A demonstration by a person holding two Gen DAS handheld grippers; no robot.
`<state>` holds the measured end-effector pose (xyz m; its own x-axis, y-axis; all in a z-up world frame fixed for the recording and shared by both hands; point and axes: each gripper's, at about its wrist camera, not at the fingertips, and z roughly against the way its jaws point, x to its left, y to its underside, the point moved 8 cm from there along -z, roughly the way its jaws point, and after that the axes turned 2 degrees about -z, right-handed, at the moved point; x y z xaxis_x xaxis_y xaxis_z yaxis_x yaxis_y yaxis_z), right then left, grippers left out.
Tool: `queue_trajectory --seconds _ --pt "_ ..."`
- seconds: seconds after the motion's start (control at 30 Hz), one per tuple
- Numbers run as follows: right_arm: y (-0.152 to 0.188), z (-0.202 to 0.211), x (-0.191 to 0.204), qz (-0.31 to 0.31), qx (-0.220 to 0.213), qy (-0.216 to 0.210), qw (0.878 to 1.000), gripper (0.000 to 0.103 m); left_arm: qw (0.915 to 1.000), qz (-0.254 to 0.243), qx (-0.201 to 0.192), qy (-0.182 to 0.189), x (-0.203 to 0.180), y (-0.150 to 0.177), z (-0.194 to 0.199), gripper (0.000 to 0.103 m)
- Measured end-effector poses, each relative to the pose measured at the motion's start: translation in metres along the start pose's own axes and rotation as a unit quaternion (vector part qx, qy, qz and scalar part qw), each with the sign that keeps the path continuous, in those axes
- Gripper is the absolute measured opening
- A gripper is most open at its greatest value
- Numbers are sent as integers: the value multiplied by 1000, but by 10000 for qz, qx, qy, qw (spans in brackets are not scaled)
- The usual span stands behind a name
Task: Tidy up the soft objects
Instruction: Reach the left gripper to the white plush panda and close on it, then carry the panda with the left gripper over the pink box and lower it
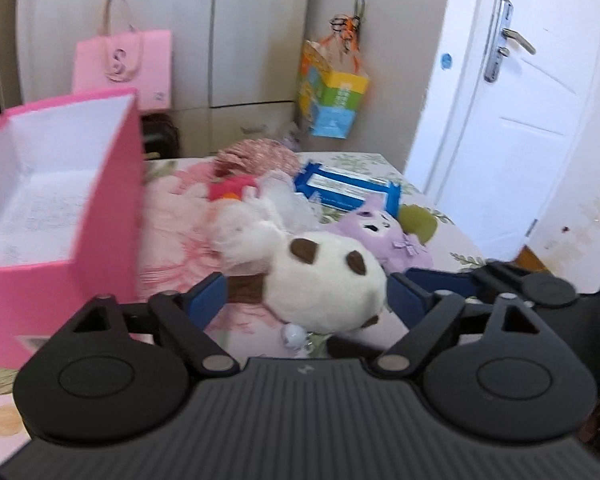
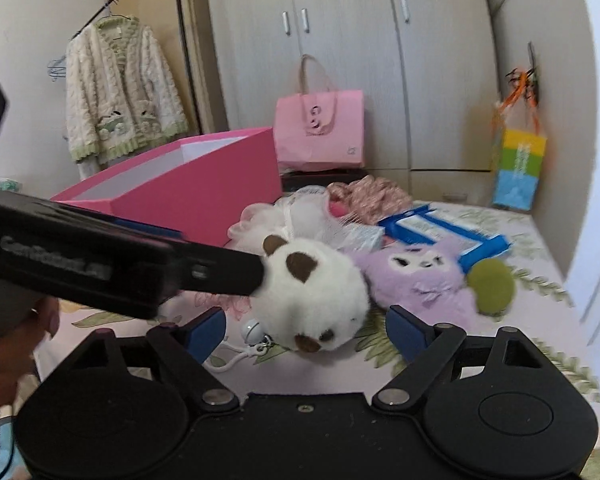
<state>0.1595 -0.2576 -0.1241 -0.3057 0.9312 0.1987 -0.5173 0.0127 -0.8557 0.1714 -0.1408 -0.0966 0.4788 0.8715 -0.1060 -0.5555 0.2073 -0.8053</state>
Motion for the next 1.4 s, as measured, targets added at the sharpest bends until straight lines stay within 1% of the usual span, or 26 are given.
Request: queue_trajectory --seconds 0.07,0.13,0.2,0.23,0.27,0.3,0.33,0.4,0.53,0.77,0.9,1.17,1.4 --pt "3 -9 -1 -27 10 -109 9999 89 9999 104 39 94 1 2 -10 81" --pt "4 -16 -3 -36 -10 -122 9999 88 9994 214 66 274 1 2 -19 77" --pt "6 -24 -7 -100 57 -102 9999 86 9991 239 109 320 2 2 -28 76" --pt "6 -29 -9 -142 80 -105 9998 84 9991 251 144 324 2 3 -33 74" --pt "6 -31 -11 -190 101 -110 9997 80 9987 274 174 391 1 4 -36 72" --pt "7 -34 -12 -232 115 -124 9996 77 9980 316 204 505 1 6 -37 67" --pt "6 -36 -12 -288 84 -185 9994 74 9980 309 195 524 0 7 -37 66" --pt "7 -36 -12 -311 39 -194 9993 72 9988 74 103 480 -4 8 -32 64" --pt "9 -26 -4 -121 -64 -34 9999 69 9989 -16 92 466 -11 13 -21 64" --pt "12 -4 11 -218 117 138 9996 69 9977 81 272 611 -14 21 4 64" --pt "11 7 24 -264 246 140 9993 68 9977 106 388 545 -13 24 19 65" --pt "13 11 56 -432 802 -172 9957 68 9957 406 761 346 7 33 48 65" --pt "3 13 95 -377 998 -550 9928 68 9948 707 723 137 36 31 84 64"
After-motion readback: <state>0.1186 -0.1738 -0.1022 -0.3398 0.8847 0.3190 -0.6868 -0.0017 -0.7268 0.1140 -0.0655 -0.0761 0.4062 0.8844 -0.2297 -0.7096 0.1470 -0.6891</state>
